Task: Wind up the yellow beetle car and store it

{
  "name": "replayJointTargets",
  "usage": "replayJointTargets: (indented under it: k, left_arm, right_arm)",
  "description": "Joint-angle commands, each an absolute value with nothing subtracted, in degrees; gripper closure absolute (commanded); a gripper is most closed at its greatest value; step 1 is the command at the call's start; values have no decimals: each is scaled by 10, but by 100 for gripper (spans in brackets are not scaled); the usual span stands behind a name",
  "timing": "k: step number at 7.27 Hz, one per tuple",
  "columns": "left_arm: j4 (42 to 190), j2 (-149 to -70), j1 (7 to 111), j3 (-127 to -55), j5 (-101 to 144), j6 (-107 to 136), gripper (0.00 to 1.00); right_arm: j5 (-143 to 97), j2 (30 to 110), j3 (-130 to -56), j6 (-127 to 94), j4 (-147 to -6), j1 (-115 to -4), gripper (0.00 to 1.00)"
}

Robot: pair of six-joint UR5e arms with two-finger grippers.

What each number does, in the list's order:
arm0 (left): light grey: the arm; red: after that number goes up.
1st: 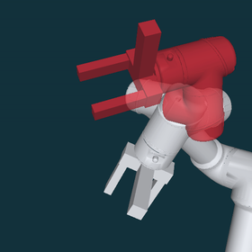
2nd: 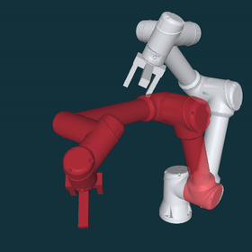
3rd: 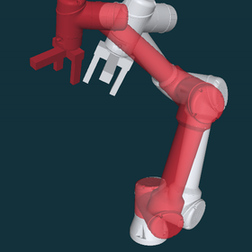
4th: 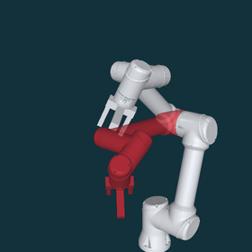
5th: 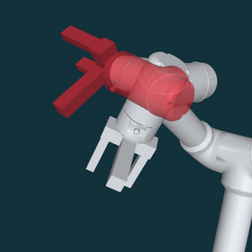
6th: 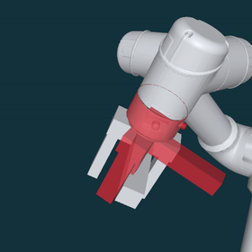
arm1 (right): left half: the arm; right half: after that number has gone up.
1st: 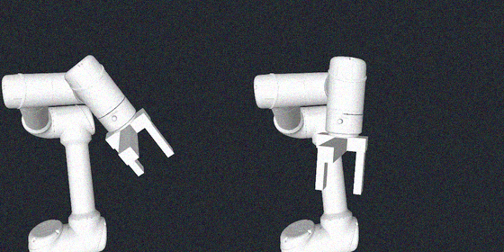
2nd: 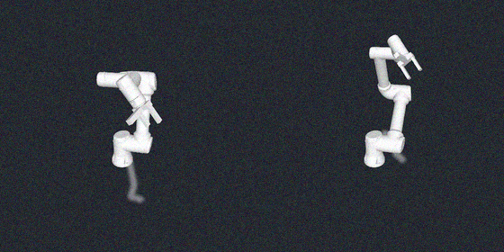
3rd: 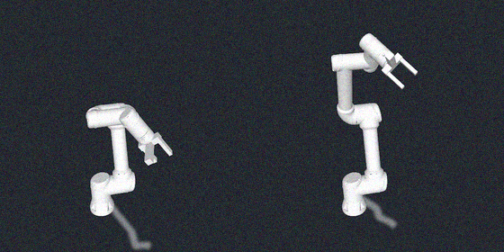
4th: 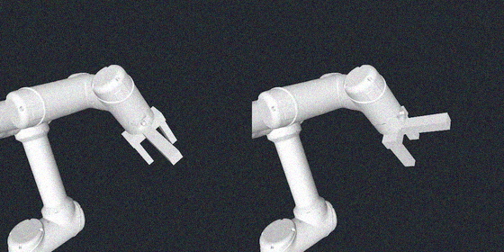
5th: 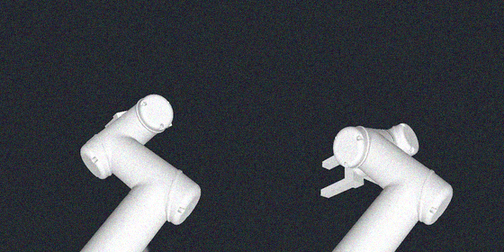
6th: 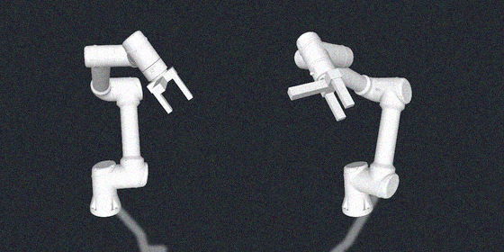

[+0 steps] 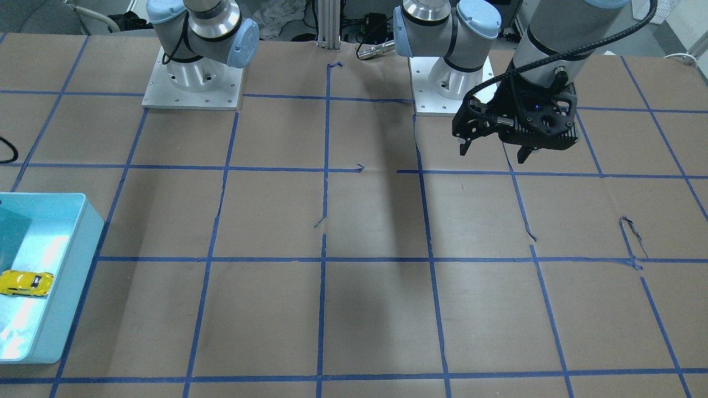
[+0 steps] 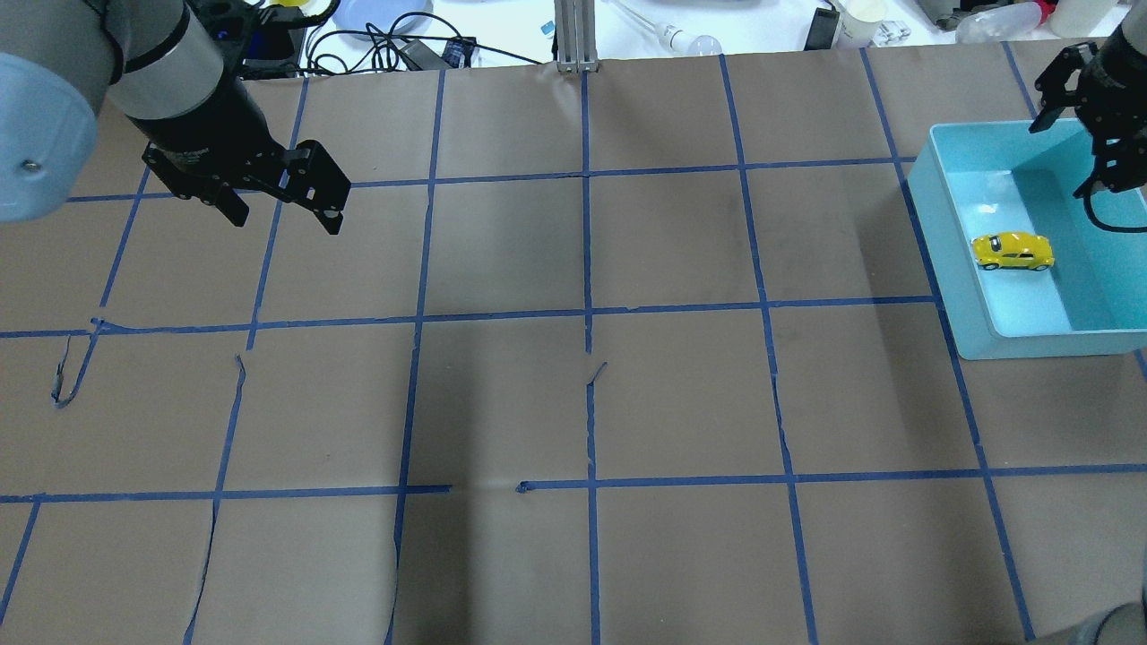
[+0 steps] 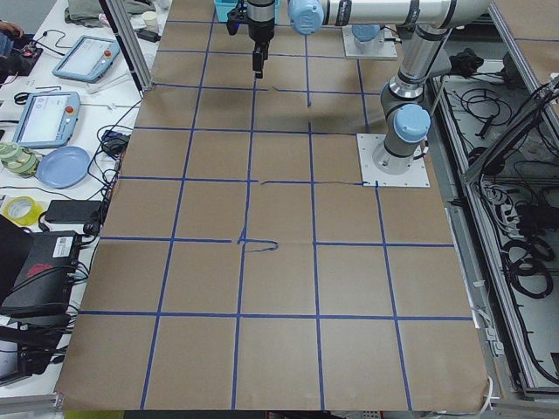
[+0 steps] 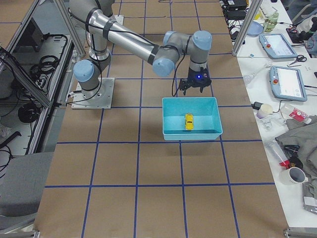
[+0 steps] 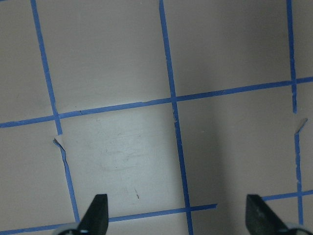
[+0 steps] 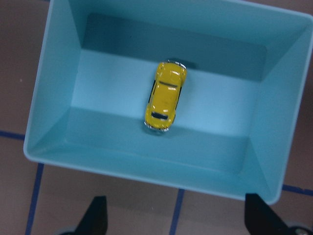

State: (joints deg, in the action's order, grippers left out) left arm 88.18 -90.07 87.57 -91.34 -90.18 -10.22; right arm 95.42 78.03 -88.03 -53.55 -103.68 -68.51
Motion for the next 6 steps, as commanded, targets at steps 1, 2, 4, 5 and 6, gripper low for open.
replayJointTargets:
  k: [1,2,4,5,6]
  left_arm:
    - [881,-898,877,-919,-901,-102,0]
    - [881,-897,877,-921,-897,-100,0]
    - [881,-895,878,-921,-896,-101,0]
    - [881,-895,878,-921,-896,-101,0]
    - [880,-895,877,-921,-898,-103,0]
  right_arm:
    - [953,839,-882,-431,-916,-750,0]
    - [949,842,-881,-345,-905,-761,0]
    - [948,854,-880,-149,-919,-797,0]
    - [950,856,-879,-122,-923,-842,0]
    - [948,865,-880,-121,-941,-888,0]
